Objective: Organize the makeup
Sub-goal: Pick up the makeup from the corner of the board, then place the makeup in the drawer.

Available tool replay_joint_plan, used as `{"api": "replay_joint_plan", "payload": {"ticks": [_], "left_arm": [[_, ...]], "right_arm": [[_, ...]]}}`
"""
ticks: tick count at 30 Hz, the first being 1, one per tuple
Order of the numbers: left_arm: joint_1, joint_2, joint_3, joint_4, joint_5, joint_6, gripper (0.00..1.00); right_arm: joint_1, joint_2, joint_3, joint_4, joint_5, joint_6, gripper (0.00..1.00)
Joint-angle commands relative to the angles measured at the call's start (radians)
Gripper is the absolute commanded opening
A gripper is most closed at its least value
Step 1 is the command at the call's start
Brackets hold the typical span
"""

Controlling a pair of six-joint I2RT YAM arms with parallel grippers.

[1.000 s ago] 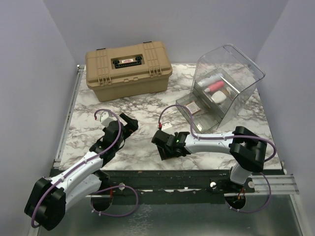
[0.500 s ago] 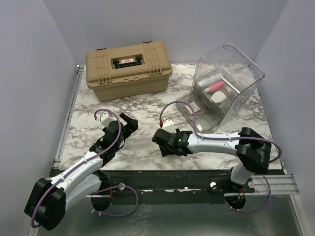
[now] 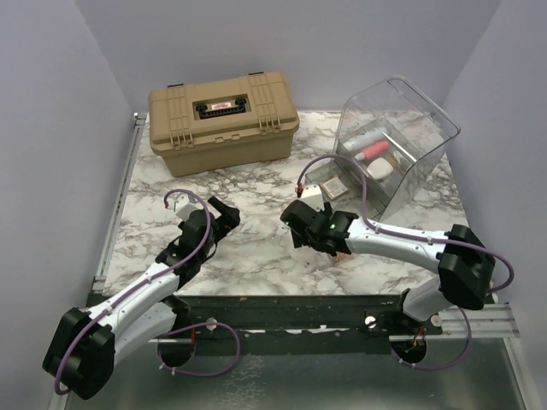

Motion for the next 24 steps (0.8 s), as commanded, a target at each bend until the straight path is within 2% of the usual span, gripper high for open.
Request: {"api": "replay_joint_plan", "payload": {"ticks": [1,15,24], "left_arm": [[0.007,0.003,0.002,-0.003,0.004,0.010,0.99],[0.009,0.008,0.000,-0.002,-0.006,0.007,0.99],[0.010,-0.014,-0.012,-0.001,-0.025,-0.007,0.99]], "right_arm": [[-0.076,-0.037,0.013,-0.025,0.060,-0.074,0.60],[-0.333,-0.055,0.048,-0.060,0.082,-0.118,0.60],[-0.395,0.039,0.076,-0.074,0.059,0.143,0.60]]}}
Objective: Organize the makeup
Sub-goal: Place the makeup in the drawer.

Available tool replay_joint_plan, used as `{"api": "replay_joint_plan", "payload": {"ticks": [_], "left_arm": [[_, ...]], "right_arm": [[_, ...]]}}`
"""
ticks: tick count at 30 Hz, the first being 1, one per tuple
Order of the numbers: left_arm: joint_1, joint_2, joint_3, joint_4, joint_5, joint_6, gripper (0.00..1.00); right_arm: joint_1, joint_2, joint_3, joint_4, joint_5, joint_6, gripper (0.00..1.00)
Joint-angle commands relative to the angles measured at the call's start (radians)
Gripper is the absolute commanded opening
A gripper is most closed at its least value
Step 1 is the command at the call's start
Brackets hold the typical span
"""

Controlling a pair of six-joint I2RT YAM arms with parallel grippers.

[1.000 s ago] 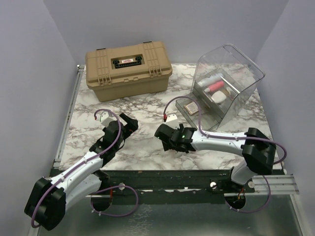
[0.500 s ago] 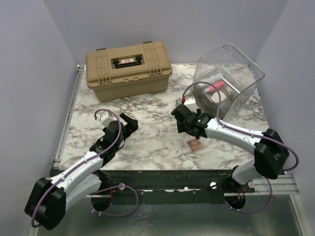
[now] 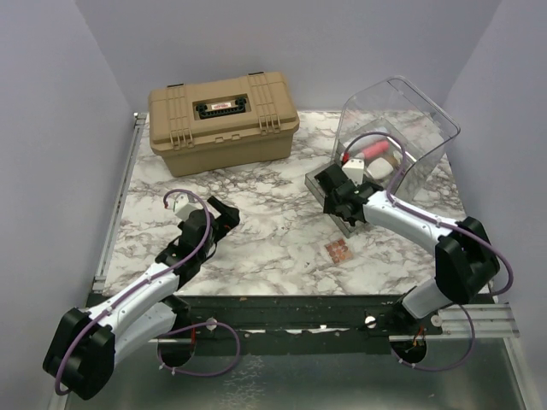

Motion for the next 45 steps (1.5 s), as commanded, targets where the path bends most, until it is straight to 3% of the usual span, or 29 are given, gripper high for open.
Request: {"api": "replay_joint_plan", "payload": {"ticks": [1,7,22,35,45], "left_arm": [[0.005,-0.019,-0.012,-0.001,-0.023,-0.003,0.99],[0.007,-0.029,-0.019,-0.002,-0.021,-0.006,0.99],[0.008,-0.022,-0.011,0.001,-0.013,-0.009,0.99],[0.007,-0.026,-0.011,0.002,-0.009,-0.007,0.99],[0.009,-0.027,-0.014,0.002,-0.005,-0.003,0.99]], "right_arm": [[-0.005,0.062,0.057,-0.047,0.012,0.186,0.60],[-0.007,0.072,0.060,-0.109,0.108,0.399,0.61],[-0.034,0.134,0.077,-0.183,0.185,0.666,0.62],[-0.074,0.229,0.095,-0.114,0.153,0.692,0.63],[-0.083,0.246,0.096,-0.138,0.160,0.698,0.70]]}}
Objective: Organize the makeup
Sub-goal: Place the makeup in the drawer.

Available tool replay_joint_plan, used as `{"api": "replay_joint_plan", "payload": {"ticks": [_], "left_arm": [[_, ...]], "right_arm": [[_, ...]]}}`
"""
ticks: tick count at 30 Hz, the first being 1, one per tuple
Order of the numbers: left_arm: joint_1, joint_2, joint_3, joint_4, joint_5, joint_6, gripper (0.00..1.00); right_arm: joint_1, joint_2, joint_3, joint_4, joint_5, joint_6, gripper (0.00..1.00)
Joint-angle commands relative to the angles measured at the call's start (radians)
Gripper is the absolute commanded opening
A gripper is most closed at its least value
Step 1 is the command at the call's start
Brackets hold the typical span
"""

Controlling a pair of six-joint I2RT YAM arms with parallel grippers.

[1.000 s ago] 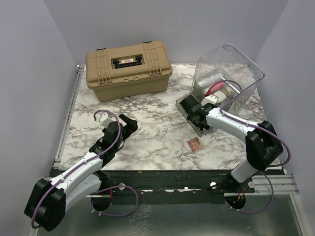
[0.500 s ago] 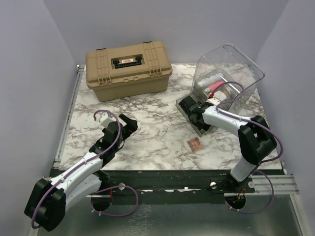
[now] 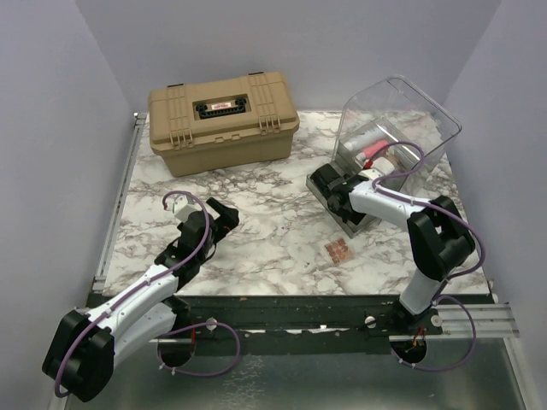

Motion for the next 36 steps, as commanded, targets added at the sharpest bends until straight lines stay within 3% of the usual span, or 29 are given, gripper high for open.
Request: {"api": "replay_joint_plan", "payload": {"ticks": [1,3,5,7,14,18,24,30,36], "left_arm": [[0.008,-0.009,0.000,0.001,-0.005,-0.001,0.99],[0.008,-0.006,0.000,0.001,-0.005,-0.002,0.99],[0.008,-0.006,0.001,0.001,-0.005,-0.002,0.99],[0.008,-0.007,0.001,0.002,-0.004,0.000,0.99],[0.008,-0.007,0.001,0.002,-0.005,-0.001,0.99],[0.008,0.001,0.008,0.001,-0.001,-0.001,0.99],[0.008,0.015,0.009,0.008,0.002,-0.001,0.99],[0.008,0.020,0.011,0.014,0.006,0.002,0.99],[0.009,0.025,0.011,0.014,0.005,0.002,0.99]], "right_arm": [[-0.018,0.020,0.015,-0.019,0.003,0.016,0.71],[-0.019,0.017,0.017,-0.018,-0.006,0.002,0.74],[-0.018,0.018,0.029,-0.024,-0.012,-0.017,0.86],[-0.019,0.018,0.038,-0.030,-0.013,-0.040,0.91],[-0.019,-0.054,0.006,0.060,-0.058,-0.197,0.91],[-0.019,-0.133,-0.045,0.186,-0.129,-0.380,0.91],[-0.016,-0.221,-0.126,0.342,-0.298,-0.610,0.90],[-0.011,-0.301,-0.198,0.419,-0.396,-0.723,0.90],[-0.011,-0.436,-0.319,0.577,-0.638,-0.906,0.91]]}}
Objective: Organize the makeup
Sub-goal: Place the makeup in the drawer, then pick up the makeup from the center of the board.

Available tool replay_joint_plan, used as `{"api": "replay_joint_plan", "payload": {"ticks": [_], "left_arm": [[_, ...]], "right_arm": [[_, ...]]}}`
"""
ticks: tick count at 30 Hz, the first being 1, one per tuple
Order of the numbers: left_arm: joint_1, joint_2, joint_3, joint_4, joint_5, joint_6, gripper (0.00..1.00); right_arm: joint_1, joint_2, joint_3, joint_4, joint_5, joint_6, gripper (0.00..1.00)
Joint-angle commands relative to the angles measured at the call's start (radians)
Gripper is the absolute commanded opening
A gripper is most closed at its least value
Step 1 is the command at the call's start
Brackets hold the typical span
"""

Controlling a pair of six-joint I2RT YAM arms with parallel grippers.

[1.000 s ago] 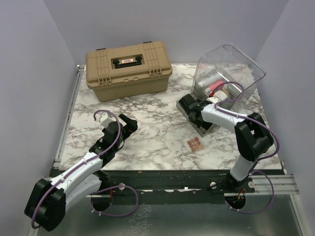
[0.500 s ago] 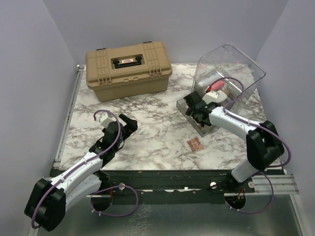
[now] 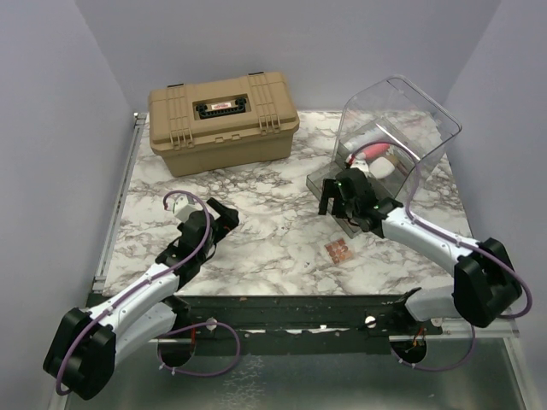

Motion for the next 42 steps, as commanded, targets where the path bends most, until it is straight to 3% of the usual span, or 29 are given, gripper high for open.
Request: {"api": "replay_joint_plan", "payload": {"ticks": [1,12,17,24,29,34,42], "left_arm": [[0.006,0.012,0.012,0.016,0.007,0.000,0.99],[0.009,-0.004,-0.001,0.025,0.013,0.000,0.99],[0.009,0.002,0.004,0.026,0.019,0.001,0.99],[0.009,0.003,0.004,0.033,0.025,0.002,0.99],[0.011,0.011,0.006,0.035,0.035,0.001,0.99],[0.012,0.015,0.006,0.035,0.042,0.004,0.99],[0.015,0.033,0.015,0.037,0.042,0.010,0.99]], "right_arm": [[0.001,-0.106,-0.063,0.134,-0.227,-0.179,0.91],[0.006,-0.212,-0.134,0.030,-0.599,-0.268,1.00],[0.063,-0.177,-0.119,-0.043,-0.648,-0.228,1.00],[0.213,-0.073,-0.040,-0.243,-0.262,-0.120,1.00],[0.325,0.035,-0.039,-0.273,-0.132,-0.066,1.00],[0.337,0.118,0.001,-0.394,0.102,0.047,1.00],[0.337,0.020,-0.037,-0.345,0.146,0.081,1.00]]}}
